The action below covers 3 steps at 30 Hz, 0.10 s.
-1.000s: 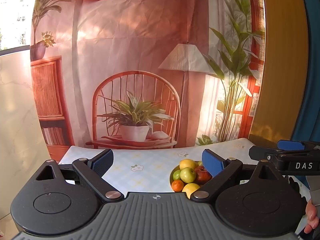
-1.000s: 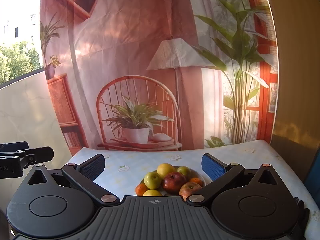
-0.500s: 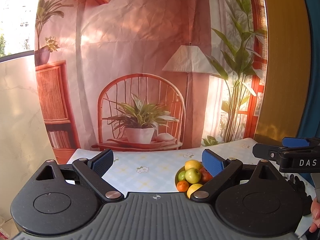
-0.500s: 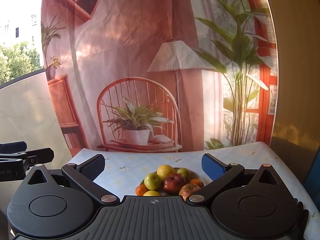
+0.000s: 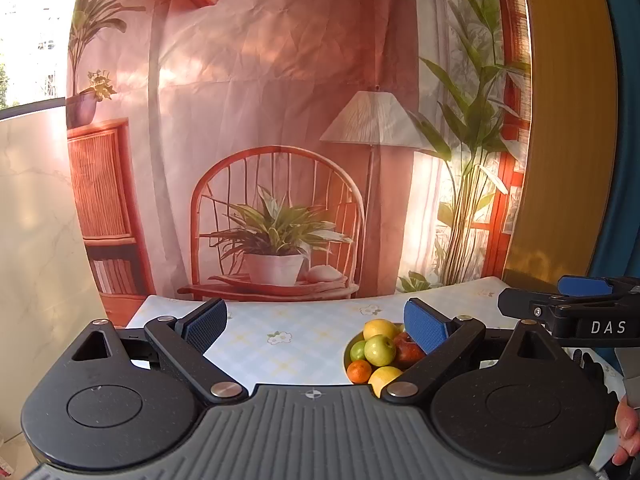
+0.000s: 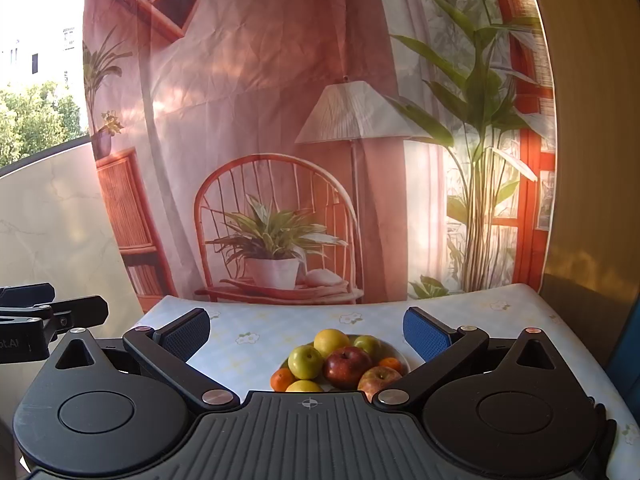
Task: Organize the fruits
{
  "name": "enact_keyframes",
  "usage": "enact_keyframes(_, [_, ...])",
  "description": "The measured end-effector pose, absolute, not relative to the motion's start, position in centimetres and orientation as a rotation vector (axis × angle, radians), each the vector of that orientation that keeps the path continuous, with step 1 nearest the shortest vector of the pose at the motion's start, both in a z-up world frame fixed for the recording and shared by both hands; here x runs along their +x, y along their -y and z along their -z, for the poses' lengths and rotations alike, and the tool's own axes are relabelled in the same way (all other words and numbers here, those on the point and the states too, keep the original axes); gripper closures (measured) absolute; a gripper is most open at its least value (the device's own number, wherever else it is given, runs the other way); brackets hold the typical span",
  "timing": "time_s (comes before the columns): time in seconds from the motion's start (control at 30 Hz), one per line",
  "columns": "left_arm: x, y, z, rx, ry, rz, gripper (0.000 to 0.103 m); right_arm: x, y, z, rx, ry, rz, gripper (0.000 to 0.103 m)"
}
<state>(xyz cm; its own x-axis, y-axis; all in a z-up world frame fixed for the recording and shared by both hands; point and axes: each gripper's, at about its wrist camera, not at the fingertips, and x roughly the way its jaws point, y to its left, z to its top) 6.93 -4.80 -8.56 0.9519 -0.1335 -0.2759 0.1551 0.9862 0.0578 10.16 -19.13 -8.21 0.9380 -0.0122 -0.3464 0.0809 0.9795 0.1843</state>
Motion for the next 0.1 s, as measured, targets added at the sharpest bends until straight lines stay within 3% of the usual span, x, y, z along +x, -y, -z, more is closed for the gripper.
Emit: enact_keyframes(0.1, [7.0,4.81,8.57,0.081,-0.275,0.144,0.006,10.13,19.21,8.15,0.199,-0.352,0.048,0.0])
